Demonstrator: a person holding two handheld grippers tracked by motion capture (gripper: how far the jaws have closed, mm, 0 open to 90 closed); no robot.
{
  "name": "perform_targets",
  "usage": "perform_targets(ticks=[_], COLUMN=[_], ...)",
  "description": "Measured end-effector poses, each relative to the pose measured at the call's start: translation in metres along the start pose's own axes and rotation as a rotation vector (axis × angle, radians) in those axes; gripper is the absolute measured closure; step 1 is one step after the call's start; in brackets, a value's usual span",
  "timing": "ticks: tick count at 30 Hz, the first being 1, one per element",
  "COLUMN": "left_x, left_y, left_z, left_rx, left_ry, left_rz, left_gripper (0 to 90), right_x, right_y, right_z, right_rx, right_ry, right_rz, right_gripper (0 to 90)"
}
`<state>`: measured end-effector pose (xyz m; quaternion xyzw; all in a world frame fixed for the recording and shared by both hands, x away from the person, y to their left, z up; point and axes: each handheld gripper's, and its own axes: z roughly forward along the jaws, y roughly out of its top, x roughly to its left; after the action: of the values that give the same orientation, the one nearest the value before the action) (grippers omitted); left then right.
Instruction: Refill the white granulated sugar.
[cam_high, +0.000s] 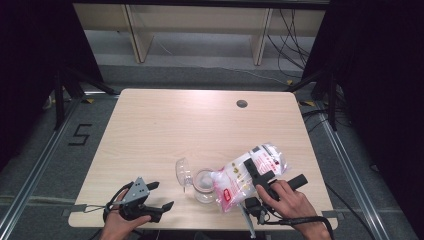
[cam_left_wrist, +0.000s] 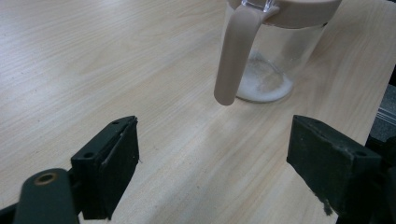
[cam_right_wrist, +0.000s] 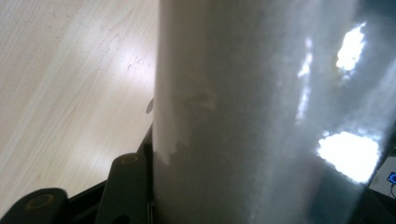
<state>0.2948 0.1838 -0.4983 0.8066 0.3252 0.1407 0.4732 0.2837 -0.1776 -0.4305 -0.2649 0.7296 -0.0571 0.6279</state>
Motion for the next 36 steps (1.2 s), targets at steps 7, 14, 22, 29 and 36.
perform_targets(ticks=[7,14,22,29,36], left_x=[-0.001,-0.001,-0.001,-0.001,0.001], left_y=[0.000,0.000,-0.001,-0.001,0.000], left_z=[0.000,0.000,0.001,0.000,0.000], left_rx=[-0.013,-0.001,-0.003,-0.001,-0.010], left_ry=[-0.005,-0.004,-0.009,-0.004,-0.009], left_rz=[-0.007,-0.002,0.003,-0.003,0.023], left_gripper=[16.4,16.4,16.5,16.5,16.4], right_x=[0.000,-0.001,-0.003,-0.001,0.003], right_y=[0.001,0.006,0.010,0.006,-0.004], right_z=[-0.005,-0.007,-0.001,0.002,0.001], right_rx=[-0.018,-0.033,-0.054,-0.043,-0.069], right_ry=[-0.003,0.000,0.000,-0.002,-0.027], right_rz=[-0.037,-0.017,-0.013,0.011,0.092], right_gripper=[53.3,54.1,55.1,56.0,56.6])
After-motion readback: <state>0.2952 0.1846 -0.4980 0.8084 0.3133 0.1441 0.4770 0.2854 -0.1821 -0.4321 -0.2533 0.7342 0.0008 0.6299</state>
